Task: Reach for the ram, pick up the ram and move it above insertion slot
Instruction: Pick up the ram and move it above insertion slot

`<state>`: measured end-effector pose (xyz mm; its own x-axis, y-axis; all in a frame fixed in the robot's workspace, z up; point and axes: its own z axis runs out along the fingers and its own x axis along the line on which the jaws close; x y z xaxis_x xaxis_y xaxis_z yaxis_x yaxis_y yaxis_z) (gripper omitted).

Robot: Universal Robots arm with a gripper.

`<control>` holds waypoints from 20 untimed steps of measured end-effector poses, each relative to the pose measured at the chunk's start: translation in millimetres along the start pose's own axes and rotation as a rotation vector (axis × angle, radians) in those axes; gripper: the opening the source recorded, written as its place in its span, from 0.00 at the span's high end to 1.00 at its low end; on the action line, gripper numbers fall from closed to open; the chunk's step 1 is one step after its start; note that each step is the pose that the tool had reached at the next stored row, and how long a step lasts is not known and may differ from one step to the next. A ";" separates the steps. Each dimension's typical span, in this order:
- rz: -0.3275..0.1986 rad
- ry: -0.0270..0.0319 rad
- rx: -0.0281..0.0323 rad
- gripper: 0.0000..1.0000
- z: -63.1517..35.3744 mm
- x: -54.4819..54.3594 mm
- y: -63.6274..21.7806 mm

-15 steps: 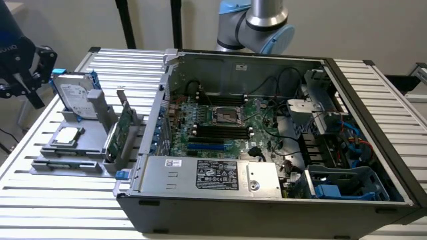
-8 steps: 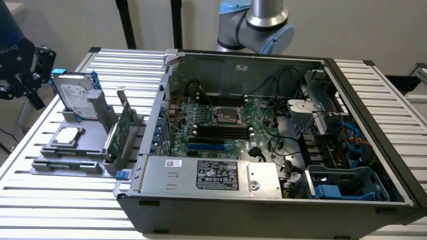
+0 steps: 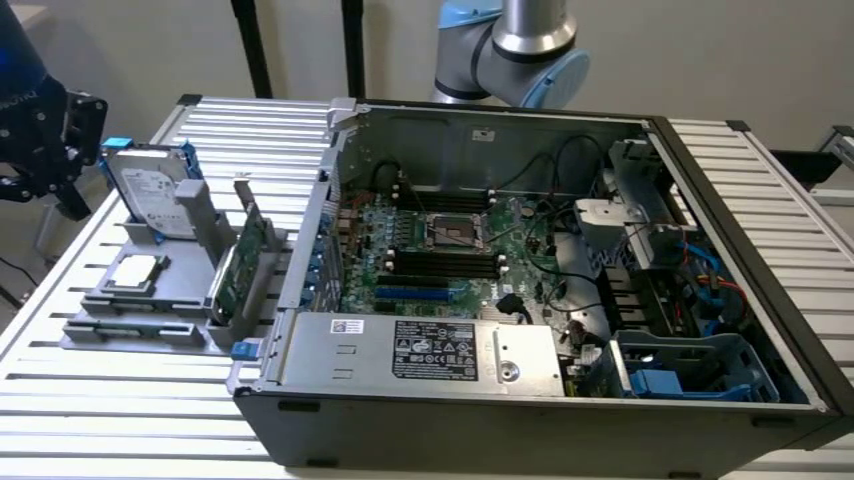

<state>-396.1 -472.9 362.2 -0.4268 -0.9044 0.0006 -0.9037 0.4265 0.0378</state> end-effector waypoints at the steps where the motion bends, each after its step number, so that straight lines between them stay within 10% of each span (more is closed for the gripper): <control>1: -0.018 0.0007 0.0000 0.89 0.2 0.0 0.0; 20: -0.363 0.0135 0.0006 0.89 3.3 0.0 -0.1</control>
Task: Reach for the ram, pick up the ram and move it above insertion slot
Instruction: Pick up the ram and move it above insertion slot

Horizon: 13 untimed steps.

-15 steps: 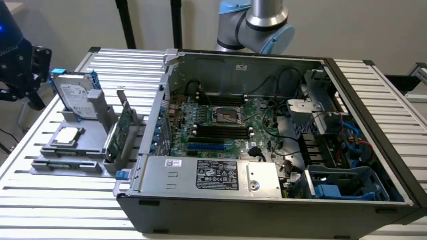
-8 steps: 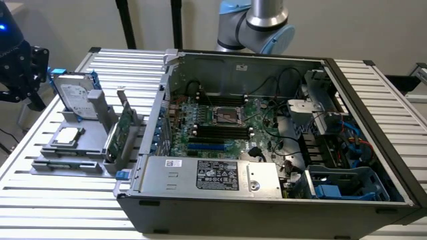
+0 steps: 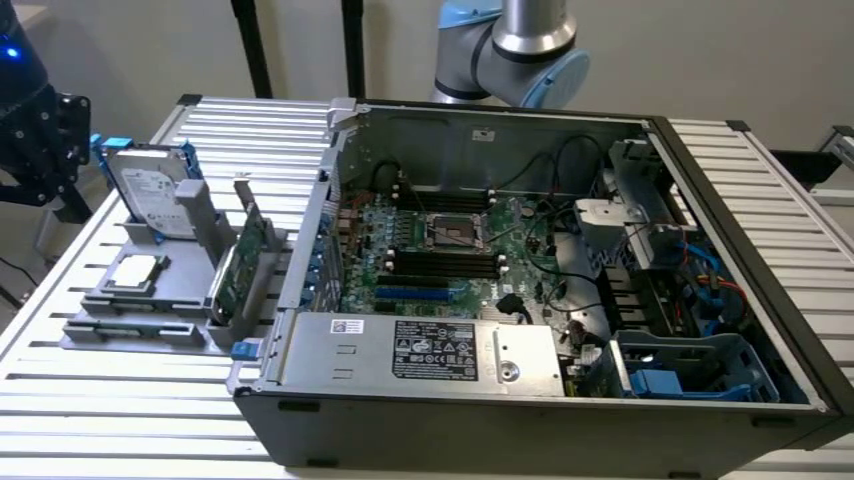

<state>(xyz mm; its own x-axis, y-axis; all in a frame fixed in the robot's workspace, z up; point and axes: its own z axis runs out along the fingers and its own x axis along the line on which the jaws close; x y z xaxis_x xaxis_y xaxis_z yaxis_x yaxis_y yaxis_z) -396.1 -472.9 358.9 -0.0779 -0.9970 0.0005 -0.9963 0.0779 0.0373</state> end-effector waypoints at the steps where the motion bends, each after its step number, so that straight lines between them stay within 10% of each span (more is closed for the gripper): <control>1: -0.019 0.0007 0.0001 0.89 0.2 0.0 0.0; 13: -0.209 0.0044 0.0079 0.89 2.1 0.0 -0.1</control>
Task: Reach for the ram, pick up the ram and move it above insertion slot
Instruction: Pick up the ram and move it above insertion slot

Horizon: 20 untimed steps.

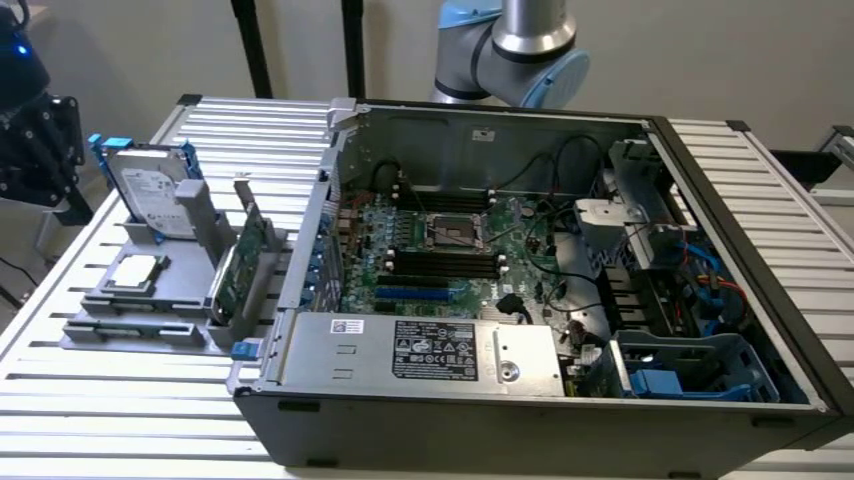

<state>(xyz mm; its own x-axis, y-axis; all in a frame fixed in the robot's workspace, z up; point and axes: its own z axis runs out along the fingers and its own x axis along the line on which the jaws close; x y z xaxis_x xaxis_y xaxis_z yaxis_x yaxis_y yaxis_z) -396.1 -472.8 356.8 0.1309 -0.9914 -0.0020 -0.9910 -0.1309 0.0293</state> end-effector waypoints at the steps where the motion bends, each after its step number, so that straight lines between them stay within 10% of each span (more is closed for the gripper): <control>1: 0.000 -0.0001 0.0001 0.89 0.0 0.0 0.0; 9: 0.000 -0.0003 0.0002 0.64 2.5 0.1 0.0; 20: 0.002 -0.0004 0.0014 0.64 22.4 1.4 -0.4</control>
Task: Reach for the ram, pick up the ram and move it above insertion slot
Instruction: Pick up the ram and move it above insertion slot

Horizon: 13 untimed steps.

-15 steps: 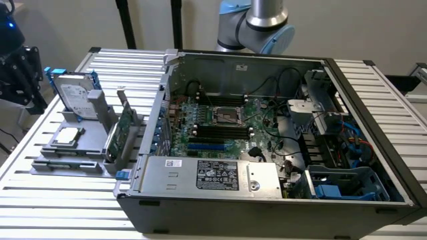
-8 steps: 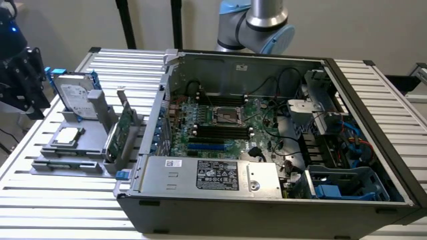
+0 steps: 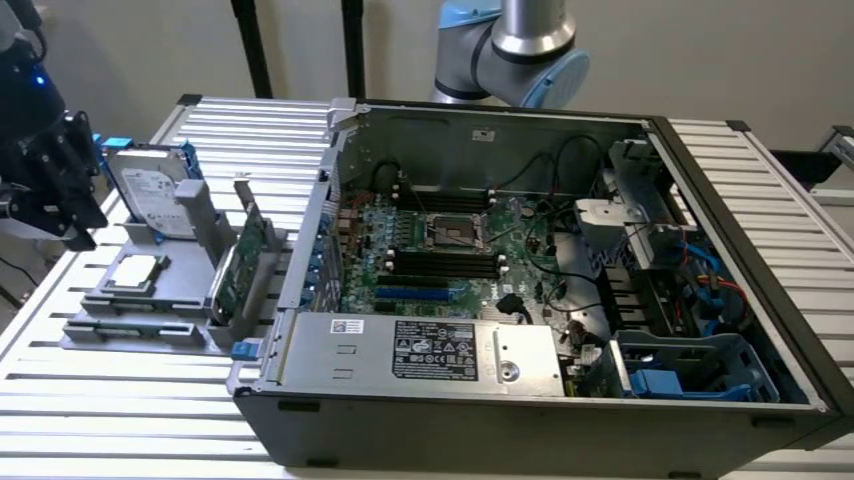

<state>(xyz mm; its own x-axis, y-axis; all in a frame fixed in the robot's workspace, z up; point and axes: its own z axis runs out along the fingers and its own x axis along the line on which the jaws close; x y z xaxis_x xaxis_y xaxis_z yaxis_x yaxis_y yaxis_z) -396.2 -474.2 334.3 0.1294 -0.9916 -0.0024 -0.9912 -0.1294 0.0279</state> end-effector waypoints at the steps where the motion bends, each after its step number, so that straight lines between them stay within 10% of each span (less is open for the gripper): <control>1: 0.000 0.0001 0.0000 0.64 1.8 0.2 -0.1; 13: 0.029 -0.0006 0.0035 0.64 23.7 11.4 0.8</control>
<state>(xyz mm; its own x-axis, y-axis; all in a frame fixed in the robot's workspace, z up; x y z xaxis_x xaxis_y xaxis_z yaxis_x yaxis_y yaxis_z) -396.1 -485.7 310.6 0.1006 -0.9949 -0.0022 -0.9946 -0.1007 0.0245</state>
